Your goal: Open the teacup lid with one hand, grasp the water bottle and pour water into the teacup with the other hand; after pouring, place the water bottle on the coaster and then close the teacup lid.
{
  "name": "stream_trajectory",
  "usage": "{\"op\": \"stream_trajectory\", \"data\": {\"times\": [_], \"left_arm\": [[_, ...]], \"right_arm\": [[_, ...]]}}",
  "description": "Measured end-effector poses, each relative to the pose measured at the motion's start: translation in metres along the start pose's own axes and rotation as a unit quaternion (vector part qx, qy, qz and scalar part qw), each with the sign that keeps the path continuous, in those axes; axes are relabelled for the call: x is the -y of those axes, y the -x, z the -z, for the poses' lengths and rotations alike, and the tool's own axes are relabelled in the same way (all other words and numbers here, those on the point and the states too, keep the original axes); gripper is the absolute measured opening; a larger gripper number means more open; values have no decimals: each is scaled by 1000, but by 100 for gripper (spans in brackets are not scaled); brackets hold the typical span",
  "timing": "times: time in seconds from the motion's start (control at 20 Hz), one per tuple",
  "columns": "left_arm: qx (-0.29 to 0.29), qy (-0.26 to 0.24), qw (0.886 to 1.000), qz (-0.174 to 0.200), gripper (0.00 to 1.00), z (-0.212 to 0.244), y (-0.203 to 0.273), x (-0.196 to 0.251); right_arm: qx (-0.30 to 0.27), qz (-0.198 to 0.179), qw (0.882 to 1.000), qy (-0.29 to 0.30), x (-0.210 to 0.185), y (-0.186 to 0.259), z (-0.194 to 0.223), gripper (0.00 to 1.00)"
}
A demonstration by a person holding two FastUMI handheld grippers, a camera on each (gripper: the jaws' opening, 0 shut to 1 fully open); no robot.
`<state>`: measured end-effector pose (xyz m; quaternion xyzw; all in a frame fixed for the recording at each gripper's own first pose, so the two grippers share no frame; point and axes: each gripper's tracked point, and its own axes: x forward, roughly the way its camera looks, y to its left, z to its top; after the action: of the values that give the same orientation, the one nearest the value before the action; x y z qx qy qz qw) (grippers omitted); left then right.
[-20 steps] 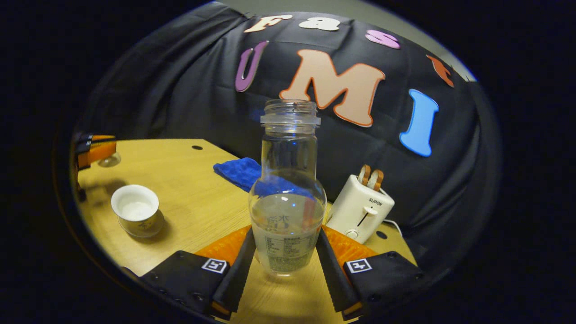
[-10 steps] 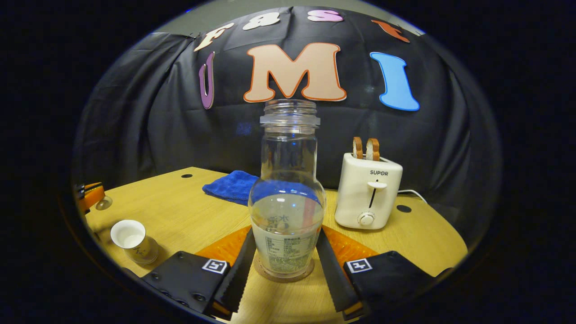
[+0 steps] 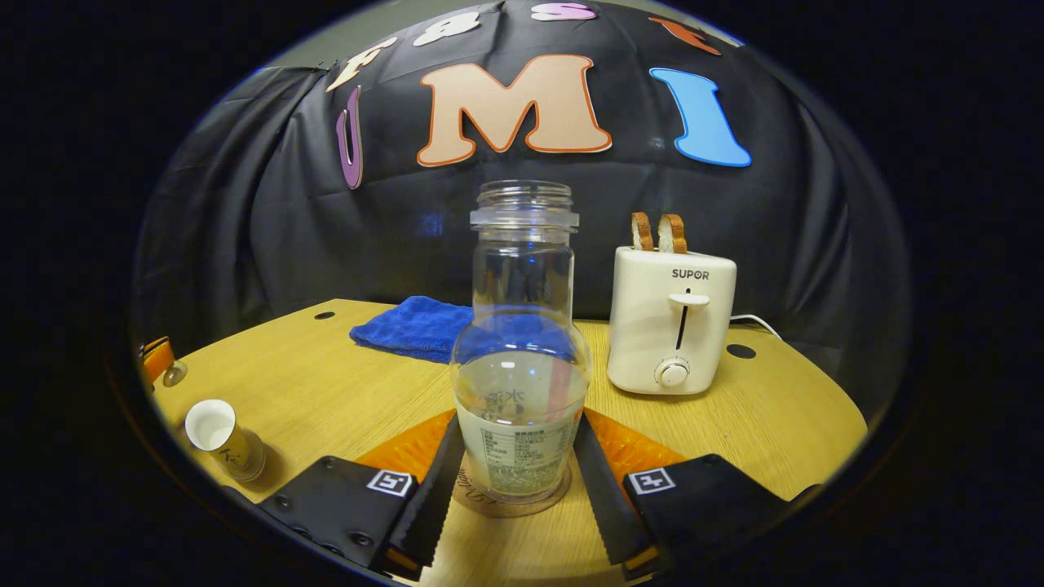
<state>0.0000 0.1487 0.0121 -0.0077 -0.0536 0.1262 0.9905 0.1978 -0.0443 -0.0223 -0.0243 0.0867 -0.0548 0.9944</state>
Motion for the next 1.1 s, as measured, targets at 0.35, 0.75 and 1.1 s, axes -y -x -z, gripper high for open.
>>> {"op": "stream_trajectory", "data": {"times": [0.35,0.75,1.1], "left_arm": [[0,0,1000,0,29,0,0,0],[0,0,1000,0,29,0,-1,0],[0,0,1000,0,28,0,-1,0]], "right_arm": [[-3,-2,1000,-9,-2,0,0,83],[7,1,1000,9,-3,15,-11,87],[19,8,1000,4,9,50,-10,87]]}}
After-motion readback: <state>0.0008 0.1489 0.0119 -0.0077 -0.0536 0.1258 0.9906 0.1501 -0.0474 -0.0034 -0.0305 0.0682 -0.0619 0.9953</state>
